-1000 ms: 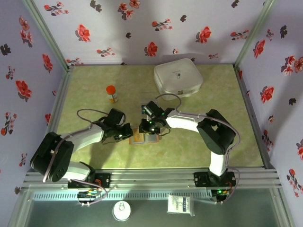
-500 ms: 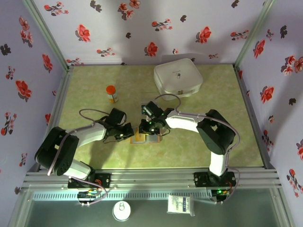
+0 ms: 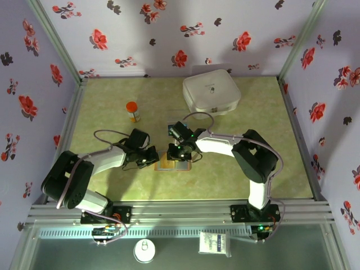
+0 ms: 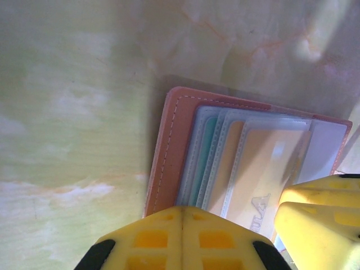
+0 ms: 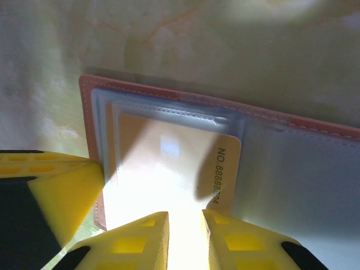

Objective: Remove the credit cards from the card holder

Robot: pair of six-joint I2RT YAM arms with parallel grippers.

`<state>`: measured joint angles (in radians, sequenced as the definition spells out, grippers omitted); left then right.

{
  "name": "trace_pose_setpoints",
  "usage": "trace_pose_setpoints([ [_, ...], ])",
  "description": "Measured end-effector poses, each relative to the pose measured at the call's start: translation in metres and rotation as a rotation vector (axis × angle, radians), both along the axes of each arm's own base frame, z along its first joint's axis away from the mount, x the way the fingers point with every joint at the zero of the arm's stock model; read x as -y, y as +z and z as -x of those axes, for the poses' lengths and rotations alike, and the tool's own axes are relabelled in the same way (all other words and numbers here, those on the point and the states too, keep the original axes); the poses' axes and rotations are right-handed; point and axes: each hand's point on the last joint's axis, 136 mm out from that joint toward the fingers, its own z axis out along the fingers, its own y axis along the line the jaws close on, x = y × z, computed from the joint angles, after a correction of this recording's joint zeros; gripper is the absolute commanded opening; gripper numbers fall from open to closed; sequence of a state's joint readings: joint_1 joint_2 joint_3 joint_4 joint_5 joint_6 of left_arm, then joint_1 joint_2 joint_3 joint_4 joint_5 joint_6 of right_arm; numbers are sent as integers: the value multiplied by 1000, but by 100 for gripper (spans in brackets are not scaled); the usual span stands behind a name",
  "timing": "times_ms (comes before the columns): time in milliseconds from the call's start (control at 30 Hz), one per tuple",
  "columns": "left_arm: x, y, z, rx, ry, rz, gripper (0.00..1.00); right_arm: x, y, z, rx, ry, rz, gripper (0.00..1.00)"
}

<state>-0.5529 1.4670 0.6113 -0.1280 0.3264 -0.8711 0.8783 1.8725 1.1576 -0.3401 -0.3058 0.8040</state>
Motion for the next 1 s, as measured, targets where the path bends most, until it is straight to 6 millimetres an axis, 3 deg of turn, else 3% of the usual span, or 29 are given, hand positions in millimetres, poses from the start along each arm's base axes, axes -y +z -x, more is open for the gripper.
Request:
trace_pose_setpoints([
  [300, -2, 3, 2, 0, 4, -1, 0, -2, 1, 0, 6, 12, -9, 25],
  [567, -1, 19, 1, 30, 6, 26, 0, -10, 20, -5, 46, 16, -70, 25],
  [1000, 10, 4, 3, -26, -21, 56, 0, -6, 12, -3, 31, 13, -42, 24],
])
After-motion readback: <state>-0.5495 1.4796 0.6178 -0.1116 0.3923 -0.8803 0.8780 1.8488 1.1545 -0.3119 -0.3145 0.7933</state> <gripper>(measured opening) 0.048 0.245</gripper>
